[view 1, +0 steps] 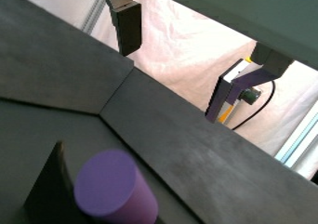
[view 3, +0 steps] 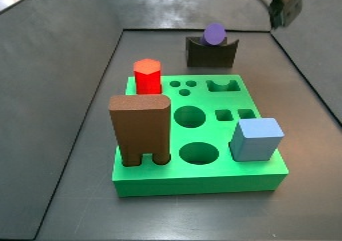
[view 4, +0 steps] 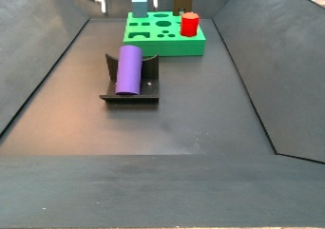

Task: Pick up the round object. Move up. Place the round object on the fixture. Regrasp the round object. Move to above the board. Insert the round object.
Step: Regrasp the round object.

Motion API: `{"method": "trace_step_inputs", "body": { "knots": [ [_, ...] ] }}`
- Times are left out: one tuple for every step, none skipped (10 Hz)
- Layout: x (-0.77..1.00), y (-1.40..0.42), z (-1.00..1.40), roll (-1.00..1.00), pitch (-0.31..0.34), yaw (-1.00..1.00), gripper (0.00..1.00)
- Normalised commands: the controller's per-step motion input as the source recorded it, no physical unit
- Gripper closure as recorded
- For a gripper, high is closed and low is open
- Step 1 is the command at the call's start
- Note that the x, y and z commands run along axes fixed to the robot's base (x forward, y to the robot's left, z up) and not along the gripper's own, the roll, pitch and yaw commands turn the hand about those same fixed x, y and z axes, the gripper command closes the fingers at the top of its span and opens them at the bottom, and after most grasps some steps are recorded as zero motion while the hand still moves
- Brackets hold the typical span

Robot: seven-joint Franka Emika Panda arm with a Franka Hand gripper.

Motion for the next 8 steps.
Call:
{"method": "trace_step_inputs", "body": {
  "knots": [
    [0.06,0.06,-1.0,0.08,-0.131,0.04,0.0],
    [0.06,0.06,-1.0,0.07,-0.129,0.01,0.0],
    [0.07,0.05,-1.0,0.06,-0.118,-0.02,0.0],
    [0.07,0.05,-1.0,0.06,-0.103,-0.04,0.0],
    [0.07,0.05,-1.0,0.06,-0.091,-0.05,0.0],
    [0.08,0.04,-1.0,0.06,-0.061,-0.06,0.0],
    [0.08,0.03,-0.83,0.05,-0.032,-0.06,0.0],
    [0.08,0.02,-0.67,0.05,-0.005,-0.05,0.0]
  ]
}}
